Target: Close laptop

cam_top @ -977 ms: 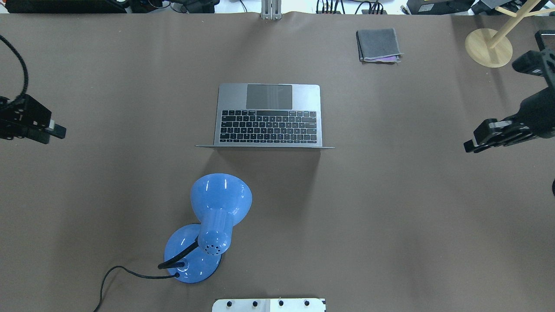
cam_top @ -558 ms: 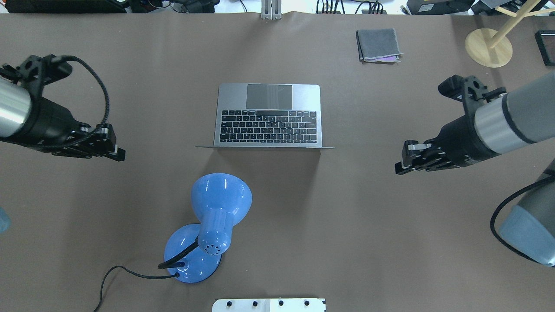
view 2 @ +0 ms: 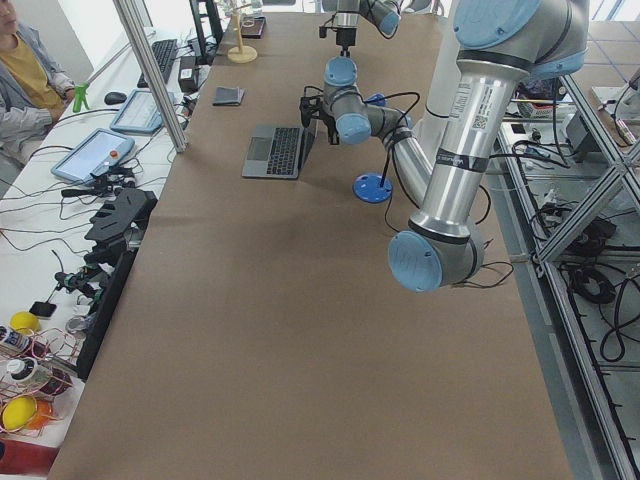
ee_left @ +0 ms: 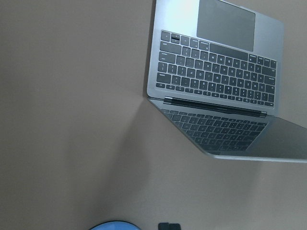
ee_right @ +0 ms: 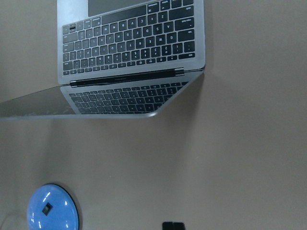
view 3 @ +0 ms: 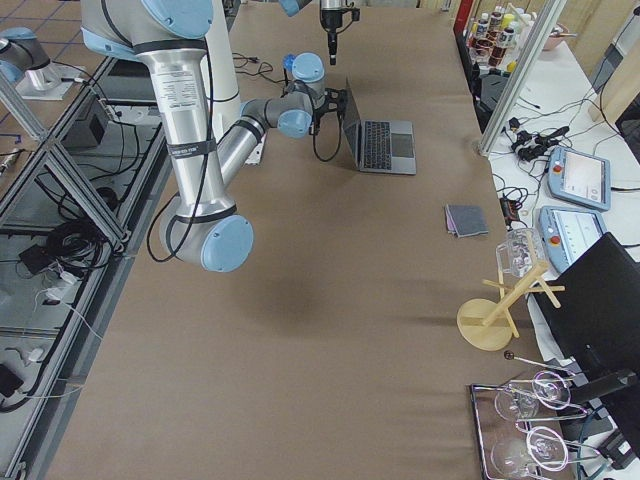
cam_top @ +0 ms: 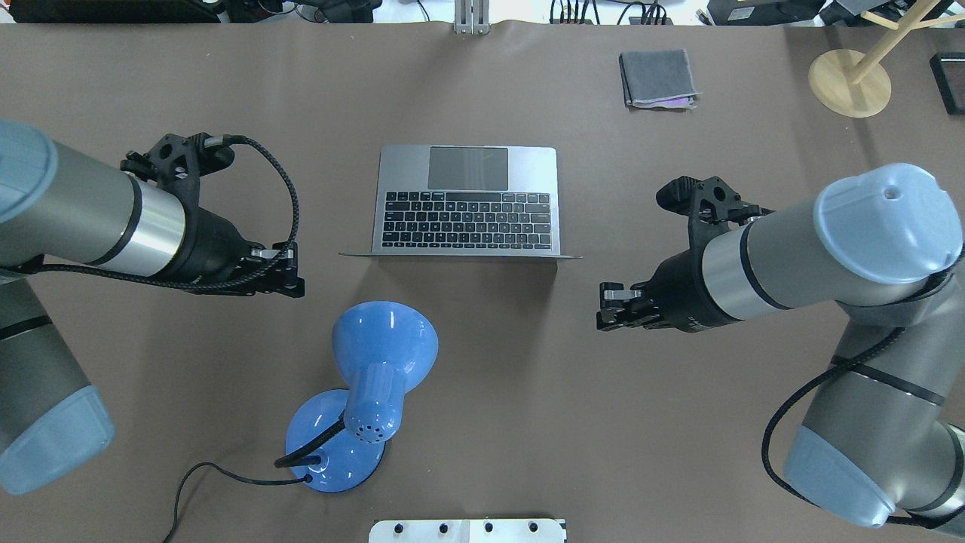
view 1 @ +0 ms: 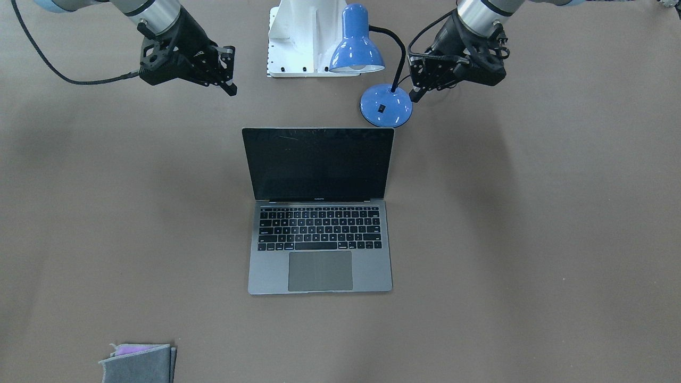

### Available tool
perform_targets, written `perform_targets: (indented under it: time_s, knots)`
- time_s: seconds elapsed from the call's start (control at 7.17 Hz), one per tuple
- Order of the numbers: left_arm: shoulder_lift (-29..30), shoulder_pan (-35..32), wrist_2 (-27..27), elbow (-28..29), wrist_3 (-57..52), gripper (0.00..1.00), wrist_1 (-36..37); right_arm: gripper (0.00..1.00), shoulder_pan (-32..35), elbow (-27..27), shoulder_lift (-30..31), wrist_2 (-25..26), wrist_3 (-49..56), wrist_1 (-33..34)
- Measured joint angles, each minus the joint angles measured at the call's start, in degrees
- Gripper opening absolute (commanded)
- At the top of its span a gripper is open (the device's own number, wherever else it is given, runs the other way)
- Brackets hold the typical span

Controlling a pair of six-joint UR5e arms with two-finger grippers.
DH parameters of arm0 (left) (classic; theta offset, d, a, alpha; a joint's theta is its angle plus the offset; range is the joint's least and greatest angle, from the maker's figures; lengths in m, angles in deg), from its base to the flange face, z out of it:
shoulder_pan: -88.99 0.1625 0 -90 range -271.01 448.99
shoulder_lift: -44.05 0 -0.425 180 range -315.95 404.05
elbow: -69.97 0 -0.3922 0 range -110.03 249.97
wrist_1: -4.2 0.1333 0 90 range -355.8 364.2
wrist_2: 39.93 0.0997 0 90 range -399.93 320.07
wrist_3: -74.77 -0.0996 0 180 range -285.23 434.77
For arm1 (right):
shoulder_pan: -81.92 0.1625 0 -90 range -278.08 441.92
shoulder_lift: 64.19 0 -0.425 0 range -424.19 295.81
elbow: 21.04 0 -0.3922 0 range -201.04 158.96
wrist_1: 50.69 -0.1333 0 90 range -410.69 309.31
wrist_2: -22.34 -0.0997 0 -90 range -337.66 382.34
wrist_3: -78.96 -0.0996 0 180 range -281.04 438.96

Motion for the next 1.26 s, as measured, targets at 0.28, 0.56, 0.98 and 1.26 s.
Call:
perform_targets:
  time_s: [0.28, 0.56, 0.98, 1.26]
  knots:
    - [3.13, 1.66, 2.64, 2.83, 0.52, 0.0, 0.01, 0.0, -1.01, 3.23, -4.24, 3.11, -0.21, 0.53]
    - [4.38, 2.01, 3.36, 4.46, 0.59, 0.0, 0.0, 0.0, -1.26, 4.68, -6.36, 5.17, -0.21, 1.49]
    - [6.36, 2.33, 4.46, 7.01, 0.52, 0.0, 0.0, 0.0, -1.1, 6.54, -8.43, 8.17, -0.04, 1.72]
    - [7.12, 2.37, 5.05, 7.66, 0.46, 0.0, -0.14, 0.0, -0.42, 6.93, -8.99, 8.83, -0.09, 1.82]
